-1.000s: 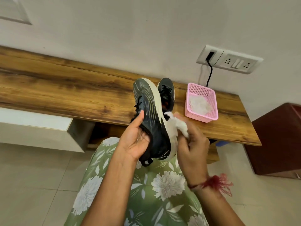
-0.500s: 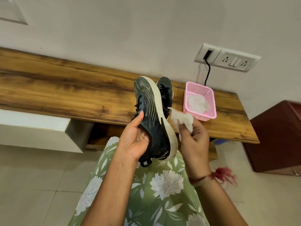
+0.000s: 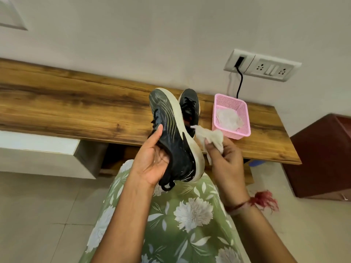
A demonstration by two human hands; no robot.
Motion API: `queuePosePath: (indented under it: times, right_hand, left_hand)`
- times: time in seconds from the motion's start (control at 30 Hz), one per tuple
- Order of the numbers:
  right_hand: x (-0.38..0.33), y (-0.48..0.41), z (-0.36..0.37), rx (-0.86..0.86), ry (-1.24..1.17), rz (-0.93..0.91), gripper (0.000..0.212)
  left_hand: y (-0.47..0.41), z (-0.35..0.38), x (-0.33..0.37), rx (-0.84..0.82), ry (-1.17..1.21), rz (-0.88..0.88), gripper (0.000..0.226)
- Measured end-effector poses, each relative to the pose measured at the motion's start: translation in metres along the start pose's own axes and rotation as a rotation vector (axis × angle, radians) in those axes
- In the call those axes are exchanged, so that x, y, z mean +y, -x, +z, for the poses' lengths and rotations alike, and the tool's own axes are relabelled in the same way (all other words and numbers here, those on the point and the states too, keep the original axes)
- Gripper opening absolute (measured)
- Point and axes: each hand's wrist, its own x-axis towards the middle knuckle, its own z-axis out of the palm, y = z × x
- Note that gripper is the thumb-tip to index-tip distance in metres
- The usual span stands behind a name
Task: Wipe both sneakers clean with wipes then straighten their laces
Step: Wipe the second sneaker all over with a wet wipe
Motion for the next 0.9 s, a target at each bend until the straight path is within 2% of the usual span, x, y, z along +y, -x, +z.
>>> queuePosePath:
  times: [0.07, 0.17, 0.3, 0.4, 0.47, 0.5, 0.6, 0.67, 0.77, 0.9]
  right_hand:
    - [0.005, -0.008, 0.004, -0.036, 0.193, -0.138, 0.025]
    - [0.019, 0.004, 0.008, -0.178, 0.566, -0.386, 0.046]
    - [0.034, 0.034, -0.001, -0.215, 0.738, -0.537, 0.061]
    - [0.044, 0.054, -0.005, -0.275, 0.842, -0.608, 0.064]
    - [0.044, 0.062, -0.006, -0.338, 0.761, -0.624, 0.062]
    - [0.039, 0.063, -0.005, -0.309, 0.644, -0.6, 0.061]
    - [0.015, 0.05, 0.001, -0.004, 0.24, -0.483, 0.048]
    - [0.002, 0.032, 0.006, 0.127, 0.155, -0.442, 0.043]
    - [0.002, 0.015, 0.015, 0.048, 0.389, -0.478, 0.047]
    - [0.028, 0.036, 0.025, -0.189, 0.794, -0.613, 0.056]
  left_hand:
    - [0.003, 0.002, 0.0, -0.113, 0.057, 0.021, 0.073]
    - [0.008, 0.002, 0.002, -0.3, 0.154, 0.033, 0.092]
    - [0.007, 0.0, 0.004, -0.372, 0.229, 0.097, 0.102]
    - [0.002, -0.003, 0.005, -0.361, 0.261, 0.121, 0.096]
    - [0.0, -0.004, 0.006, -0.345, 0.278, 0.091, 0.09]
    - [0.0, -0.005, 0.006, -0.33, 0.277, 0.076, 0.09]
    - [0.0, -0.007, 0.004, -0.273, 0.252, 0.056, 0.081]
    - [0.003, -0.003, 0.0, -0.214, 0.196, 0.05, 0.062]
    - [0.006, 0.007, -0.006, -0.088, 0.07, 0.037, 0.045]
    - [0.007, 0.01, -0.005, -0.007, -0.021, -0.046, 0.045]
